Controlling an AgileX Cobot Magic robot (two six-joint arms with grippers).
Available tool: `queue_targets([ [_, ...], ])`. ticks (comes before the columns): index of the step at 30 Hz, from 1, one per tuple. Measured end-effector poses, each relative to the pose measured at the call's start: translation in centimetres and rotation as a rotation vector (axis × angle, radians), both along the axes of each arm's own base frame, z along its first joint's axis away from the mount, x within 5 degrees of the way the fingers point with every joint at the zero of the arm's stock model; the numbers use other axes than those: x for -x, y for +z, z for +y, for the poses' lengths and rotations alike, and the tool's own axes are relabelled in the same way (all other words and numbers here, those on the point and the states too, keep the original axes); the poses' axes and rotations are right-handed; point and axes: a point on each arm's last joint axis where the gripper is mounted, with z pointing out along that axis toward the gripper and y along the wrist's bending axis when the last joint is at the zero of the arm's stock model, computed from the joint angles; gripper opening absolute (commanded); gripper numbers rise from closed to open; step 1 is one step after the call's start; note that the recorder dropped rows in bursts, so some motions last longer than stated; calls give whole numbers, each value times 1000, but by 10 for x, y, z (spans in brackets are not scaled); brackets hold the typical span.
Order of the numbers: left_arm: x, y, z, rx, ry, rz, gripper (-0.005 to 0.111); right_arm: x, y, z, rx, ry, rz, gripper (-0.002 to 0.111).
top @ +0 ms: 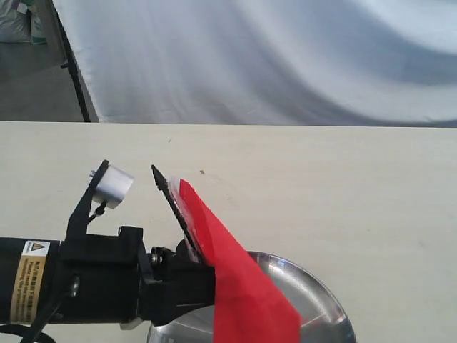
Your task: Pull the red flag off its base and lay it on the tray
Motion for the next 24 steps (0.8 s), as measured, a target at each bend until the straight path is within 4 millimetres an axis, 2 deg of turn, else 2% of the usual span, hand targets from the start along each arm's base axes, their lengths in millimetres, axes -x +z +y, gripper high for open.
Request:
queue_targets([
  [7, -12, -14, -10, 191, 3, 16, 0, 0, 0, 0, 0, 0, 0, 0],
  [16, -29, -58, -17, 208, 56, 117, 0, 0, 0, 0, 0, 0, 0, 0],
  [24, -34, -91, -20, 198, 70, 208, 0, 0, 0, 0, 0, 0, 0, 0],
])
